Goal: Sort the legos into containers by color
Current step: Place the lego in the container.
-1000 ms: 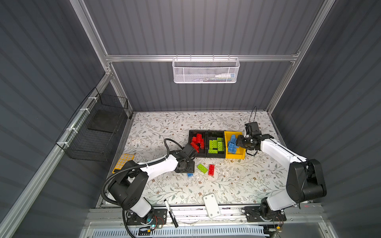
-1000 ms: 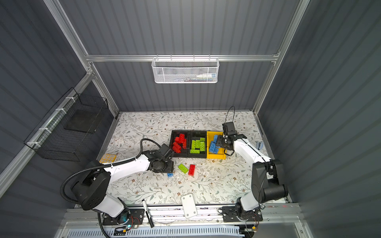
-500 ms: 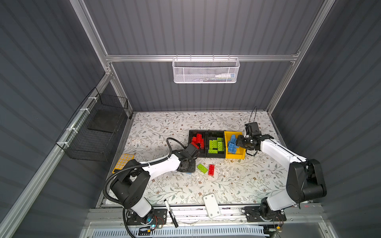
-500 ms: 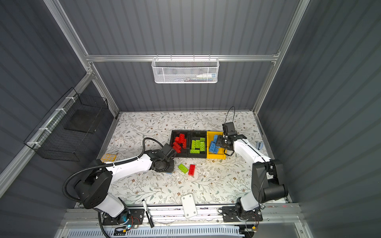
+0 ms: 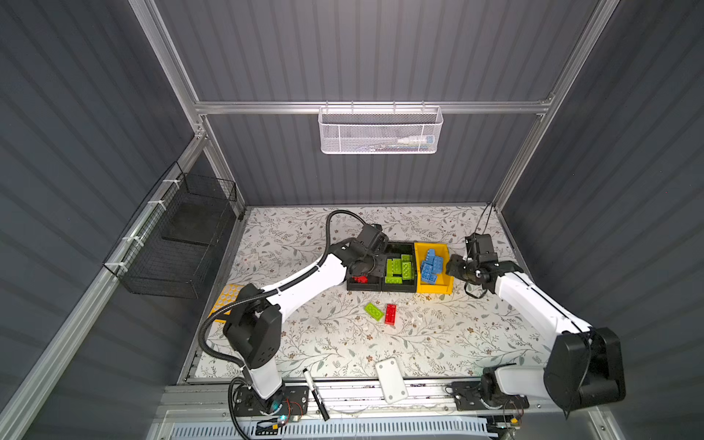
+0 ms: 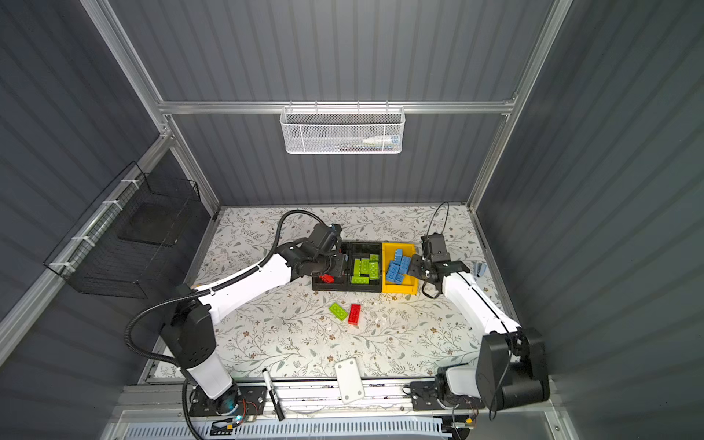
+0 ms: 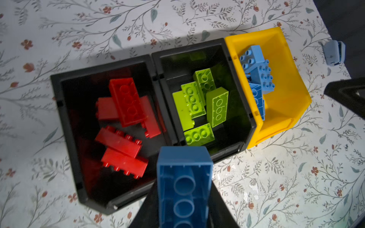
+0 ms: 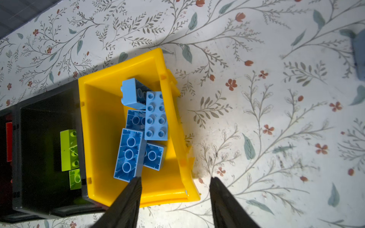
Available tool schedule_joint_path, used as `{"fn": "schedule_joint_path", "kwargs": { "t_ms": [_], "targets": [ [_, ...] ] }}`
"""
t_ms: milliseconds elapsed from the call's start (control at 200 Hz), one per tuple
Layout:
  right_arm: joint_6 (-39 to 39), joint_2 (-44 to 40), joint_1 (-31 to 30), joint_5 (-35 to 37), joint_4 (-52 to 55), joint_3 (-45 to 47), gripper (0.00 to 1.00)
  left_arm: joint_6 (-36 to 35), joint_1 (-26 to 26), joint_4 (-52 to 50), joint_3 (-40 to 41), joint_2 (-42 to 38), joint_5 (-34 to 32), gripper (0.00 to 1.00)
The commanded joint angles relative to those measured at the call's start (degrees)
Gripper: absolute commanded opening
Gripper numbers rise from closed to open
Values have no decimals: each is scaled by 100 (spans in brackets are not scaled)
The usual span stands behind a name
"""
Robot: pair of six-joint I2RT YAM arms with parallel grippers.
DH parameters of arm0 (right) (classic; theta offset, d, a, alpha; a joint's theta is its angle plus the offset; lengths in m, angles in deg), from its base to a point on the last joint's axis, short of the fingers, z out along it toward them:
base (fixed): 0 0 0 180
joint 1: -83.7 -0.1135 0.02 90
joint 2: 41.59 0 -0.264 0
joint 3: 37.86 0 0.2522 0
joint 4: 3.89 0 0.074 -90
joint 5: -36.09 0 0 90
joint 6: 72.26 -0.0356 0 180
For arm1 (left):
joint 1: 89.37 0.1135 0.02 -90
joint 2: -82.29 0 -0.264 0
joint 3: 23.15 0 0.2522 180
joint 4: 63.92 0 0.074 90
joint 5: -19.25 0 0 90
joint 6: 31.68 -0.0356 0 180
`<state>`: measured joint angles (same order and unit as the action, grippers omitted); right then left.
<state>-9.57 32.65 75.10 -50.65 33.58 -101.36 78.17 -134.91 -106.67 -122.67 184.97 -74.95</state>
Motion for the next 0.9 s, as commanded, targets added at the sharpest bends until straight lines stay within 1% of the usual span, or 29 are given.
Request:
{"fn": "schedule_joint_path", "kwargs": {
  "t_ms": [0, 195, 280, 320, 410, 480, 545, 650, 700, 765, 896],
  "targets": [
    [-210, -294, 34, 88, 165, 327, 58, -508, -117, 107, -600, 443, 332, 18],
    [-418, -594, 43, -102, 86, 755, 58, -790, -316, 346, -2062, 1608, 629, 19],
    [-459, -722, 43, -117, 73, 891, 58, -704, -373, 595, -2604, 2139, 946, 19],
    [-469, -761, 50, -106, 77, 936, 58, -679, -422, 723, -2819, 2407, 974, 19],
    [-509, -850, 51, -170, 178, 945, 58, -531, -442, 570, -3560, 3049, 1133, 21],
    [-554, -946, 51, -220, 153, 1044, 59, -446, -446, 518, -3912, 3390, 1258, 22],
    [-606, -981, 50, -230, 161, 1123, 59, -395, -455, 482, -4112, 3557, 1273, 30],
    [-650, -981, 43, -335, 159, 1224, 60, -427, -456, 412, -4210, 3571, 1177, 54],
    [-674, -981, 38, -421, 106, 1284, 61, -485, -454, 412, -4158, 3486, 1089, 63],
    [-713, -954, 10, -519, 56, 1326, 62, -553, -440, 423, -4036, 3312, 910, 68],
    [-752, -872, -168, -447, 47, 1287, 63, -701, -406, 670, -3481, 2740, 547, 71]
  ]
}}
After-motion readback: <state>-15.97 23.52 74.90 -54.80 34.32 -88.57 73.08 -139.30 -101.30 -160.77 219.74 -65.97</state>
